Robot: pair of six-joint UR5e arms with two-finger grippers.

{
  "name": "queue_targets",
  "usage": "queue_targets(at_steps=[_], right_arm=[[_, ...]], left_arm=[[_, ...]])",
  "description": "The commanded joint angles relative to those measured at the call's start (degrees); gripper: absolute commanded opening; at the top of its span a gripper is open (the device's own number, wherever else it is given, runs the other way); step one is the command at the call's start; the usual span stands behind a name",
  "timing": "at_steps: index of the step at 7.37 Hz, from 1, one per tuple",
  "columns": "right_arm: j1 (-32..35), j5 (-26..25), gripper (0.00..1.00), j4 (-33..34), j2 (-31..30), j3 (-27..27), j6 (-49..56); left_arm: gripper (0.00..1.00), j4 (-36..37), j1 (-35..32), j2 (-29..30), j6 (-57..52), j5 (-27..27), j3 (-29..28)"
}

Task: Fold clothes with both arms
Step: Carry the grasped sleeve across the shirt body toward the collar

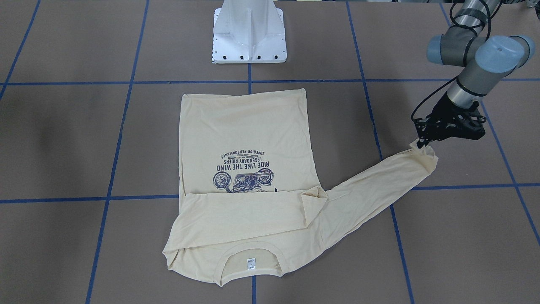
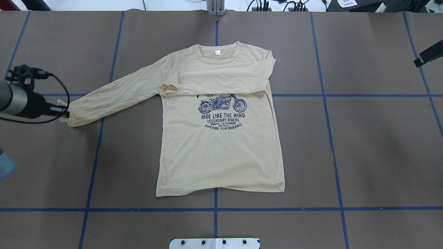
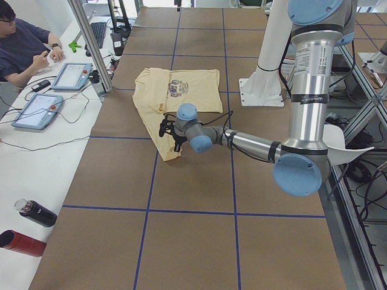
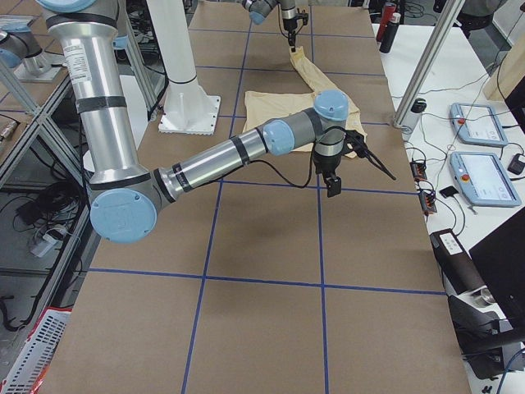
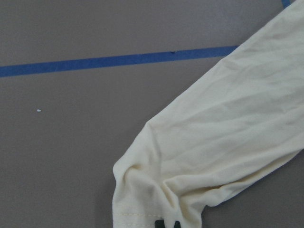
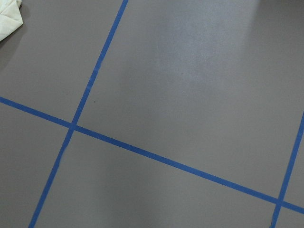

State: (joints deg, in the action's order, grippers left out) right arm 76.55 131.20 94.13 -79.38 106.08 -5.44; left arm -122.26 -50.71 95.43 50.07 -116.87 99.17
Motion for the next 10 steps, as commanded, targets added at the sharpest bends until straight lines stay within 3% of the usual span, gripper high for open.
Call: queue_targets(at_steps=[1, 3, 5, 7, 10], right_arm=[[0.0, -0.1, 0.99, 0.0, -0.1, 0.0, -0.1], [0.0, -0.1, 0.99, 0.0, 0.0, 0.0, -0.1], [0.0, -0.1, 0.99, 0.0, 0.0, 0.0, -0.1], [0.0, -0.2, 0.99, 0.0, 0.0, 0.0, 0.0], [0.0, -0.1, 0.99, 0.0, 0.1, 0.0, -0.1]], left_arm=[[0.00, 22.6, 0.1, 16.9, 0.0, 0.1, 2.3], [0.00, 34.4, 0.5, 28.4, 0.8, 0.0, 0.9], [0.00, 39.0, 0.6, 39.6, 1.1, -0.1, -5.8], [0.00, 38.9, 0.7, 55.2, 4.1, -0.2, -23.6], [0.00, 37.0, 5.6, 67.6, 13.5, 0.1, -39.3]])
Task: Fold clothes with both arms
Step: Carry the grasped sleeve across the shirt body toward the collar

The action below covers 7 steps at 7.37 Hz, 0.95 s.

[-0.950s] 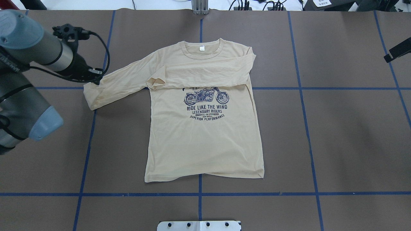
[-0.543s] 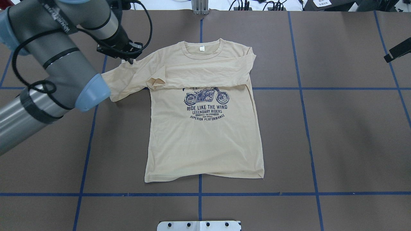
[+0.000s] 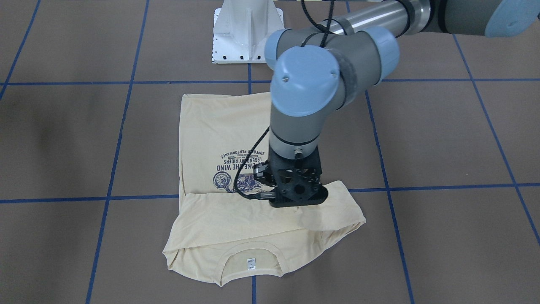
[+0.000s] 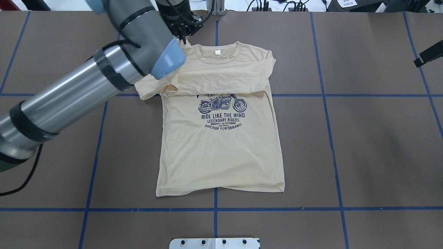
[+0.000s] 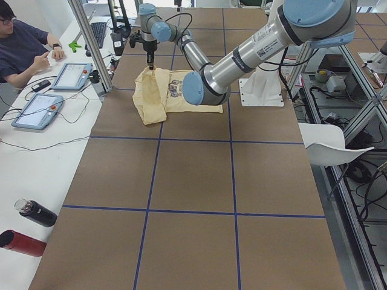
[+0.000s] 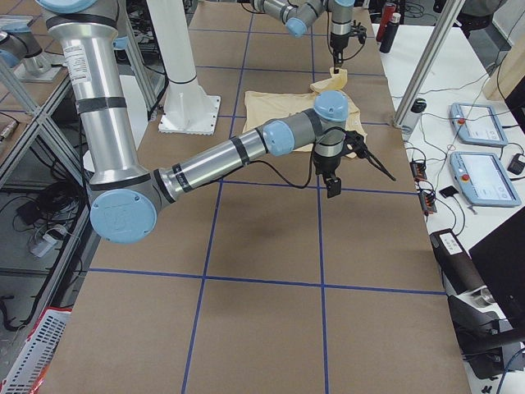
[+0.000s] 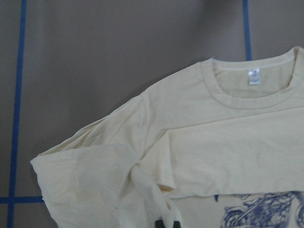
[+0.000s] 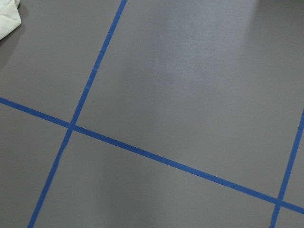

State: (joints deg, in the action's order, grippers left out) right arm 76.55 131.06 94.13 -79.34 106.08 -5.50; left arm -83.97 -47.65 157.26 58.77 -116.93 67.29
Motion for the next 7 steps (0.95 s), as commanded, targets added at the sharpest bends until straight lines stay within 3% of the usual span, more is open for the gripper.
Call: queue_targets(at_steps=[1, 4, 7], right_arm=[[0.0, 0.1, 0.99, 0.0, 0.1, 0.0, 0.0], [0.0, 0.1, 0.99, 0.0, -0.1, 0.9, -0.1], [0.0, 0.2, 0.99, 0.0, -0.1, 0.9, -0.2]], left_arm=[[0.00, -4.0, 4.3, 8.5, 8.8, 0.2, -11.4], [0.00, -12.7, 8.5, 13.9, 19.0, 2.8, -24.3], [0.00, -27.9, 9.8, 14.4, 28.8, 5.4, -28.4]])
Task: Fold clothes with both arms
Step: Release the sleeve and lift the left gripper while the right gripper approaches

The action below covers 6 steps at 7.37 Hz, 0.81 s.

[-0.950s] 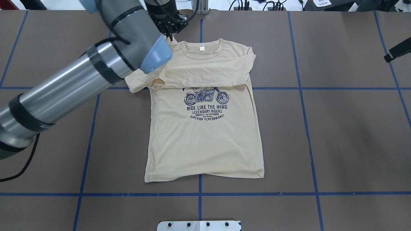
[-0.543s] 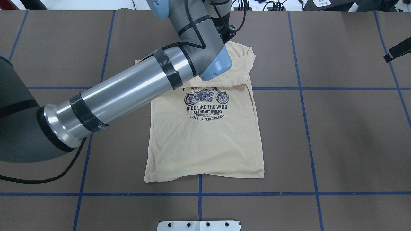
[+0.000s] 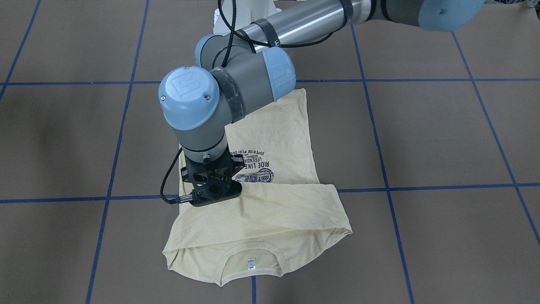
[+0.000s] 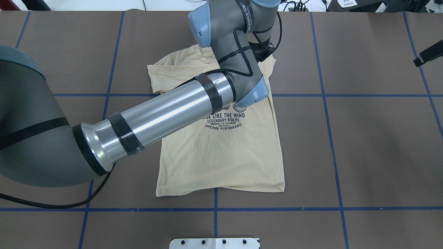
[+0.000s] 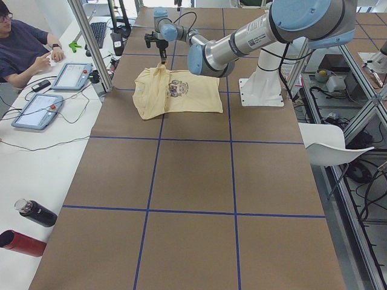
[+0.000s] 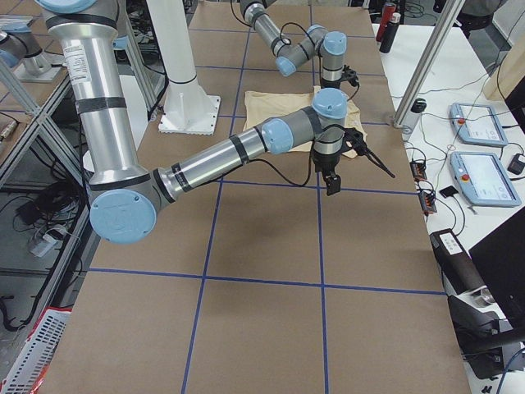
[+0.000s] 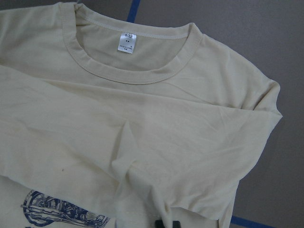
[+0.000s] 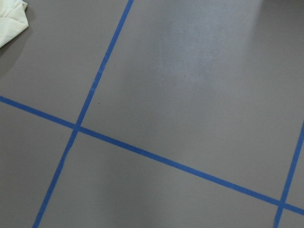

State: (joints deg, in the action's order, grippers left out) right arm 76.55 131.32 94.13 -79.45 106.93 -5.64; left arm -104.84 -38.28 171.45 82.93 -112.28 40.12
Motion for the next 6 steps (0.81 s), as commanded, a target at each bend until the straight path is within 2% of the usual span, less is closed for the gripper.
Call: queue_targets(at_steps=[1, 2, 3, 6], right_arm=[[0.0, 0.1, 0.99, 0.0, 0.0, 0.0, 0.0], [0.0, 0.1, 0.99, 0.0, 0.0, -0.1, -0.1], [0.0, 0.2, 0.99, 0.0, 0.0, -0.1, -0.1], [0.0, 0.1, 0.99, 0.0, 0.1, -0.1, -0.1]], left_arm=[[0.00, -11.2, 0.7, 0.2, 6.6, 0.7, -1.7], [0.33, -13.4, 0.8, 0.2, 8.5, 0.9, -1.7], [0.99, -15.5, 0.9, 0.2, 10.1, 1.1, -1.8], [1.00, -16.7, 1.2, 0.2, 10.8, 2.7, -1.8]])
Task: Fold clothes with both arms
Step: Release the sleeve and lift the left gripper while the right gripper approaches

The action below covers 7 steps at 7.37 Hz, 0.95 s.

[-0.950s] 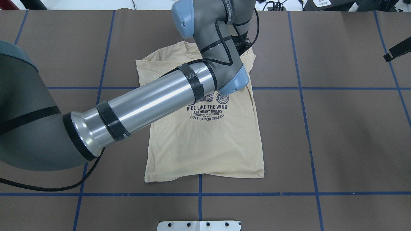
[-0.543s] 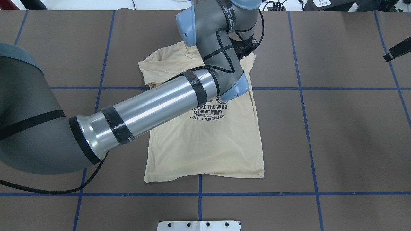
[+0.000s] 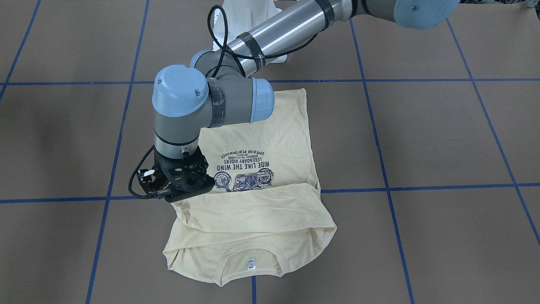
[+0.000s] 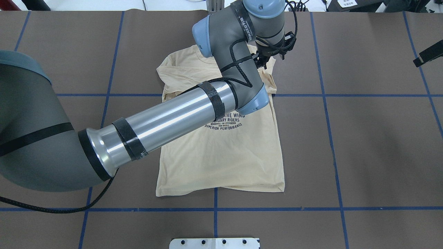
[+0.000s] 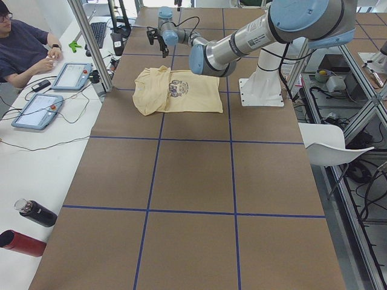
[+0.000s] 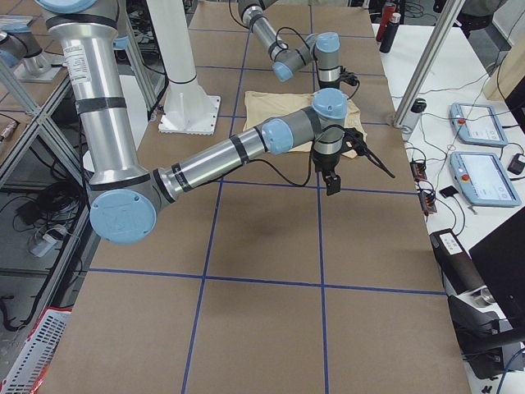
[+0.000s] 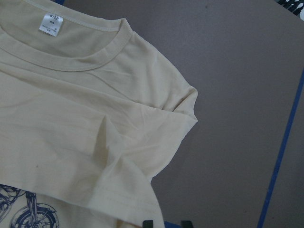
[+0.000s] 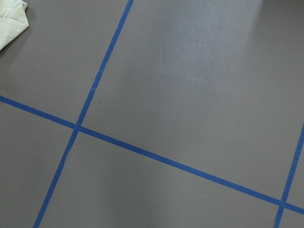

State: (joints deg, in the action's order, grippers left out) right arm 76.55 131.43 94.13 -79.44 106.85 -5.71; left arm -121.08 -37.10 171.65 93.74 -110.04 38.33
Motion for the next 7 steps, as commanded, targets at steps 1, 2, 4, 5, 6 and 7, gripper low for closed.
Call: queue_targets(at_steps=[1, 2, 4, 5, 6, 7], right_arm=[[0.0, 0.0, 0.99, 0.0, 0.4, -0.2, -0.3], [-0.3, -0.1, 0.99, 0.0, 1.0, 0.0, -3.8], [-2.9, -0.1, 0.99, -0.1, 2.5, 1.6, -11.6], [-5.7, -0.5, 0.99, -0.2, 2.6, 3.3, -16.6], [-9.5, -1.1, 0.99, -0.2, 2.7, 5.9, -22.8], [-13.7, -4.1, 0.99, -0.2, 2.6, 9.0, -28.8]], left_arm=[[1.00, -0.5, 0.0, 0.0, -1.6, 0.4, 0.2], [1.00, -0.1, -0.1, -0.2, -4.6, -0.3, 0.8], [1.00, 3.4, -0.3, -5.8, -11.4, -4.8, 9.1], [1.00, 9.1, -0.4, -11.0, -15.6, -5.3, 18.6], [1.00, 14.0, -0.4, -16.6, -18.2, -5.4, 27.3], [1.00, 14.2, -0.4, -25.6, -20.6, -5.4, 37.7]])
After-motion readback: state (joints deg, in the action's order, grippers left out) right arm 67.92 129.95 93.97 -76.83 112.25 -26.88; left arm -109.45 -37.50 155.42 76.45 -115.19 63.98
